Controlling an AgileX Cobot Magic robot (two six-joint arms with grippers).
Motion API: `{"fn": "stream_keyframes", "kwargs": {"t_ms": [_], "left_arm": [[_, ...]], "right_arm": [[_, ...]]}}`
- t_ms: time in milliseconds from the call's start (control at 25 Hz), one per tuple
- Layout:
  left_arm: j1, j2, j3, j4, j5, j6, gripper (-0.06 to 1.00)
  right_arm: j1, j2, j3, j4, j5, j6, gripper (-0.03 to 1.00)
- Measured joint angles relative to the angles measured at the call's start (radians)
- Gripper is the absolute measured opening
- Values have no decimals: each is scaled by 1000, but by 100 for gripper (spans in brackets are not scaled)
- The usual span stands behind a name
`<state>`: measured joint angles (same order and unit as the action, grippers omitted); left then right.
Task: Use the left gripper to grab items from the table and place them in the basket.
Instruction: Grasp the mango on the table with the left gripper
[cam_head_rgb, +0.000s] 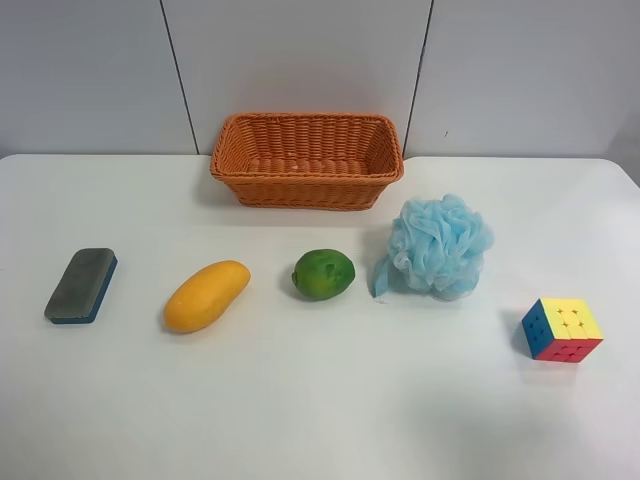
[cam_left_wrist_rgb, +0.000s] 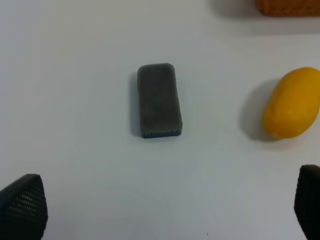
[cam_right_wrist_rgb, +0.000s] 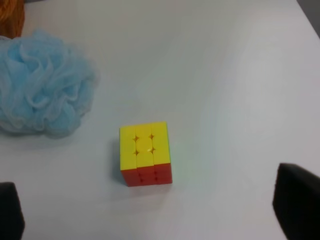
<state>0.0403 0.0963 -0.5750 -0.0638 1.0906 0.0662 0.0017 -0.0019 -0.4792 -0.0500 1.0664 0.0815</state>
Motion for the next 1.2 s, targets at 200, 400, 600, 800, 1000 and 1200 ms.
{"fn": "stream_keyframes", "kwargs": {"t_ms": [200, 400, 600, 800, 1000, 1200], "left_arm": [[0, 289, -183, 0, 64, 33, 99], [-56, 600, -364, 4, 92, 67, 99], [-205, 882, -471, 53, 91, 33, 99], [-362, 1152, -520, 121, 78, -51, 99], [-482, 1346, -526, 146, -4, -125, 99], [-550, 1488, -526, 146, -94, -157, 99]], "right_arm": [[0, 0, 0, 0, 0, 0, 99], [0, 0, 0, 0, 0, 0, 99], [0, 0, 0, 0, 0, 0, 99], [0, 0, 0, 0, 0, 0, 99], [0, 0, 0, 0, 0, 0, 99], [0, 0, 0, 0, 0, 0, 99]]}}
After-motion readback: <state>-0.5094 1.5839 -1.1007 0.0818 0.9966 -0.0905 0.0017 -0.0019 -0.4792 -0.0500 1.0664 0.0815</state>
